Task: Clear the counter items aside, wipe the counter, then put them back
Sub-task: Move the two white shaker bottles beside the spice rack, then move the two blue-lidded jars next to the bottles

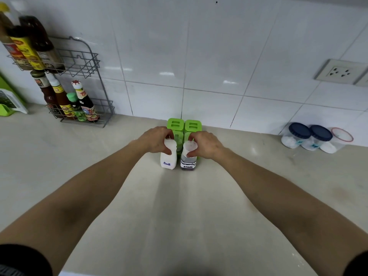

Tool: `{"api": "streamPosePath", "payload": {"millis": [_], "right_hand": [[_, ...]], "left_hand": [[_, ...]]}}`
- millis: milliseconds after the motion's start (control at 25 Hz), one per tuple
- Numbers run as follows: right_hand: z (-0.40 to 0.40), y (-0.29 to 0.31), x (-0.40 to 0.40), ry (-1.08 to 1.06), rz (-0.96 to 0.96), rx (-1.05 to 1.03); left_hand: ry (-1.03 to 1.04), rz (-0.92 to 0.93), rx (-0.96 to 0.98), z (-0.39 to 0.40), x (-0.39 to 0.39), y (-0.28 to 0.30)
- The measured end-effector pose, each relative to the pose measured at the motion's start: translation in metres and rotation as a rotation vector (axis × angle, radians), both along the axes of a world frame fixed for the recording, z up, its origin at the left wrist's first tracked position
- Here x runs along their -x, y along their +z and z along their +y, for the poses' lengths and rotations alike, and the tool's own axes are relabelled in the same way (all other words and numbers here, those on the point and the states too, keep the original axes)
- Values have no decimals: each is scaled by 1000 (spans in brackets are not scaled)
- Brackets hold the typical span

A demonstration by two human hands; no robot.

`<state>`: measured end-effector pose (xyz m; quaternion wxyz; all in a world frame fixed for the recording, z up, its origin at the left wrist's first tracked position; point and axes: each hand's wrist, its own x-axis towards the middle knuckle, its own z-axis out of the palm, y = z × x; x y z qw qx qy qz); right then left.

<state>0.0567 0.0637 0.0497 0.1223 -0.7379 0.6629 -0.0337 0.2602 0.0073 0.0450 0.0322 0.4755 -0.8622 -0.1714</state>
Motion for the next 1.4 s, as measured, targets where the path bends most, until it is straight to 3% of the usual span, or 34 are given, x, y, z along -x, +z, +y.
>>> {"api": "streamPosePath", "payload": {"millis": [320, 600, 1040, 1400], "right_hand": [[14, 13, 35, 78, 31, -67], [47, 18, 191, -103, 3, -76], [91, 2, 472, -466, -14, -37], [37, -22, 549, -422, 40, -60]], "left_hand": [[-21, 115, -85, 5, 25, 28], [-64, 236, 53, 25, 148, 40], [-78, 139, -49, 44, 397, 9], [20, 6, -45, 10, 525, -11]]}}
